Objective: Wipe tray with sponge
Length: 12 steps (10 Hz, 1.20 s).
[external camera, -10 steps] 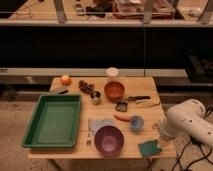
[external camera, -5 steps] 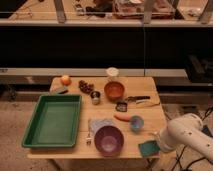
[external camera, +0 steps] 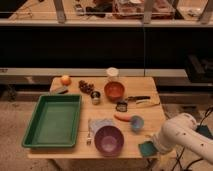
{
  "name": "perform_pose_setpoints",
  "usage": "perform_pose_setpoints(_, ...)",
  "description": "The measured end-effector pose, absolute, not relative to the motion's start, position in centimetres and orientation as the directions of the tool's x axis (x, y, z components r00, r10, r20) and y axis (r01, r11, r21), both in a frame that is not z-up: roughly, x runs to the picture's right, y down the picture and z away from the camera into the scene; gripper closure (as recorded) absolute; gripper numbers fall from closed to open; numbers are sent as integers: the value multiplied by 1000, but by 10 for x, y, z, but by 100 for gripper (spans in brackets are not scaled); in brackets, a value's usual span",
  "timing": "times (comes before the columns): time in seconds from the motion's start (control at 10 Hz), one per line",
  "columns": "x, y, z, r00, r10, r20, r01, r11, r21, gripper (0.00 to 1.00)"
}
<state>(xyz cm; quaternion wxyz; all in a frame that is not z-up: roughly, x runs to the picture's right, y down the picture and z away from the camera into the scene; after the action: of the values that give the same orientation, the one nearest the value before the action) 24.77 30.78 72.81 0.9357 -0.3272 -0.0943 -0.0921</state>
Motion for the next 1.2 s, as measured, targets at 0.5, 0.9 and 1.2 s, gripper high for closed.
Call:
perform_pose_setpoints(0.5,246,310,737,958,-119,262,252,784,-567,20)
perform_pose_setpoints(0.9,252,319,752,959,-122,257,252,779,-574,20)
perform_pose_setpoints(1.2,257,324,758,959,-112,259,246,780,-575,34)
